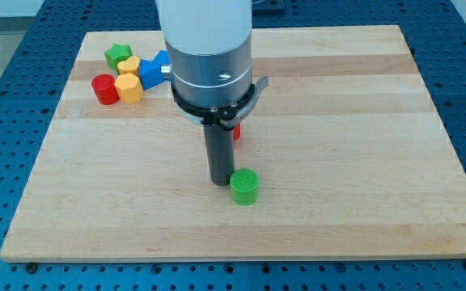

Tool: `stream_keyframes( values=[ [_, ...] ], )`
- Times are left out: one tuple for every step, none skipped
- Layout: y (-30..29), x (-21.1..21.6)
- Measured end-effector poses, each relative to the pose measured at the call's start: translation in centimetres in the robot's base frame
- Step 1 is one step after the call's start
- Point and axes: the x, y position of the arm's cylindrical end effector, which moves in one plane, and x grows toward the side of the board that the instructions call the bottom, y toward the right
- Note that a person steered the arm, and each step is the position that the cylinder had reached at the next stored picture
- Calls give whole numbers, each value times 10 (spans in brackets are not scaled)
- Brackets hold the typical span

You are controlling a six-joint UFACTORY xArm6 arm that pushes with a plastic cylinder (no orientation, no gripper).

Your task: Keep arm vertically above red star

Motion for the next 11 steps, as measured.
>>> stream_keyframes(
  values=[
    [0,12],
    [0,26],
    [0,45],
    [-1,44],
    [-31,39],
    [-63,13],
    [-80,-25],
    [-78,-90],
    [-44,-146],
    [10,-180],
    [31,-171]
  ],
)
